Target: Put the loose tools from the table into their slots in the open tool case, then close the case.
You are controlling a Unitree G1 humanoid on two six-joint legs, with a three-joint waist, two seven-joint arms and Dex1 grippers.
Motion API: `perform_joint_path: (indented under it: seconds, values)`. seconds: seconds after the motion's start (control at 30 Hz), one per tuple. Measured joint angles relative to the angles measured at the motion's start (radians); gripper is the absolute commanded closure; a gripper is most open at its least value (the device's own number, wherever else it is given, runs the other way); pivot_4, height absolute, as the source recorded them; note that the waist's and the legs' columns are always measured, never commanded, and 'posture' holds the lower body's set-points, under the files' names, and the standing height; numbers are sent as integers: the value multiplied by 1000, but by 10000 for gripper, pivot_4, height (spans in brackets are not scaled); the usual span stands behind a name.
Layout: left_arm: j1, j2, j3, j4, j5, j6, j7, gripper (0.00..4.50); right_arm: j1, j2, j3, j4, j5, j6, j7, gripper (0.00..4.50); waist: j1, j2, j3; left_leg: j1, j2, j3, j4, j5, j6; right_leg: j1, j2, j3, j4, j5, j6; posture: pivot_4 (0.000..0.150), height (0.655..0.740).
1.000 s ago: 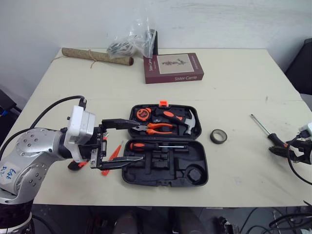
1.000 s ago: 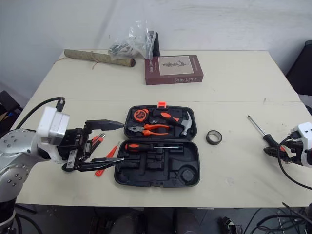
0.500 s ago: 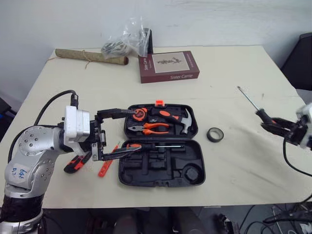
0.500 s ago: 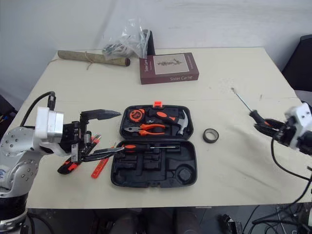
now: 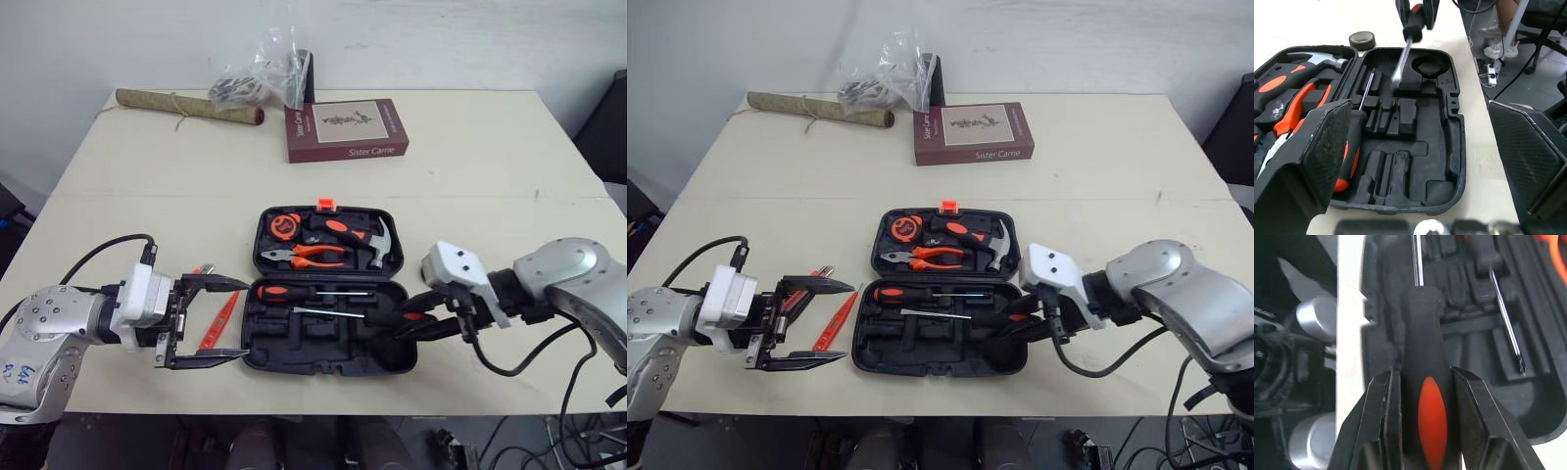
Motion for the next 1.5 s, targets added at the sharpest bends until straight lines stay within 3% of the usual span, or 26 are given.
perform_joint_path:
  seconds: [0.17, 0.43, 1.5]
  values:
    - [18, -10, -4, -20, 0, 22, 34, 0, -75, 109, 95, 12, -56, 73, -102, 34686, -13, 0, 0, 0, 0, 0, 0, 0, -1, -1, 0, 0, 1, 0, -1, 1500, 7400]
    - [37, -21, -20, -43, 3, 31, 67, 0, -162, 98, 226, 110, -195, 9, -47, 34686, -20, 0, 0, 0, 0, 0, 0, 0, 0, -1, 1, -1, 0, 0, -1, 1500, 7400]
    - [89, -42, -35, -86, 8, 32, 134, 0, -165, 241, 243, 198, -297, -39, -28, 34686, -28, -6, -4, 2, 2, 0, 0, 0, -1, 1, 2, -1, 2, -1, -1, 1500, 7400]
